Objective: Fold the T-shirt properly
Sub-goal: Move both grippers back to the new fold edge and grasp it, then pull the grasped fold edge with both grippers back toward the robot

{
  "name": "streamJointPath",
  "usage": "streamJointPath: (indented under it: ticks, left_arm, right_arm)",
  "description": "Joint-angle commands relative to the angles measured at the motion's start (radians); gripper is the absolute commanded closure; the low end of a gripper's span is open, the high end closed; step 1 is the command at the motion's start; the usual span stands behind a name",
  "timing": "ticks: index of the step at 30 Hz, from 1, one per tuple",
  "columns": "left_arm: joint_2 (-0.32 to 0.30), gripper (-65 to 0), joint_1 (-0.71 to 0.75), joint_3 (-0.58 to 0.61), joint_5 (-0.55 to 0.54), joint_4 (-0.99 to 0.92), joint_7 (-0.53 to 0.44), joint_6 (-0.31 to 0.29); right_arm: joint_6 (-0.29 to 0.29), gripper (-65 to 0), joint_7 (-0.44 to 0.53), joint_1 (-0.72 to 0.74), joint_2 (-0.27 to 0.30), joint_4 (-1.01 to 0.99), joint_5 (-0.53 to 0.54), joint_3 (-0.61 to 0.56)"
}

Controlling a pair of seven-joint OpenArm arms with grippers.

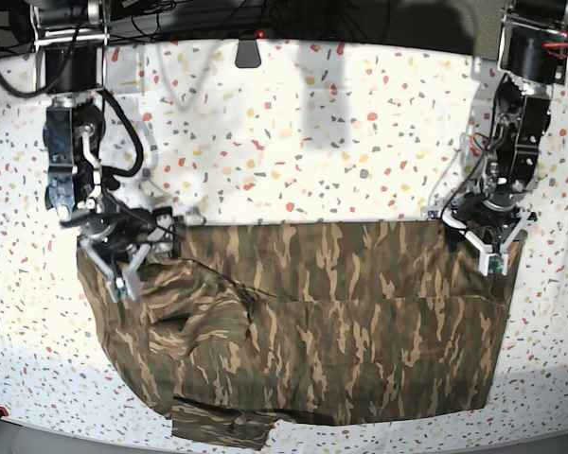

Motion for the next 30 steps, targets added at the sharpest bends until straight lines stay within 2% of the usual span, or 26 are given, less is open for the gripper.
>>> streamJointPath:
  ticks: [1,3,8,13,18,20,24,30]
  left_arm:
    - [-0.006,-34.3,-0.014,-0.002,0.009,0.038,0.006,-0.005]
    - [-0.005,-34.3,-0.022,-0.002,0.008,0.068,0.003,-0.005]
    - [-0.003,-34.3,-0.092,-0.002,0.006,0.068,0.126,-0.006]
    - [-0.003,-34.3,-0.161,-0.002,0.005,0.064,0.163,-0.006]
    - [-0.003,-34.3,-0.201,-0.002,0.005,0.058,0.24,-0.009]
    - [-0.004,-34.3,-0.203,-0.002,0.005,0.058,0.242,-0.01]
    - [-0.003,-34.3,-0.205,-0.002,-0.008,0.033,0.235,-0.054]
    - [-0.003,-34.3,-0.262,-0.002,-0.067,-0.195,0.143,-0.085]
  right_arm:
    - [0.005,-37.5,0.024,0.036,0.013,0.031,0.01,0.004]
    - [0.005,-37.5,0.019,0.06,0.013,0.029,0.009,0.005]
    - [0.004,-37.5,-0.038,0.145,0.013,-0.027,0.004,0.004]
    - [0.006,-37.5,-0.086,0.235,0.01,-0.122,-0.036,0.004]
    - [0.023,-37.5,-0.132,0.28,0.01,-0.227,-0.035,0.004]
    - [0.023,-37.5,-0.131,0.279,0.01,-0.243,-0.036,0.004]
    - [0.024,-37.5,-0.14,0.278,0.01,-0.254,-0.035,0.004]
    - [0.048,-37.5,-0.164,0.279,0.011,-0.254,-0.021,0.004]
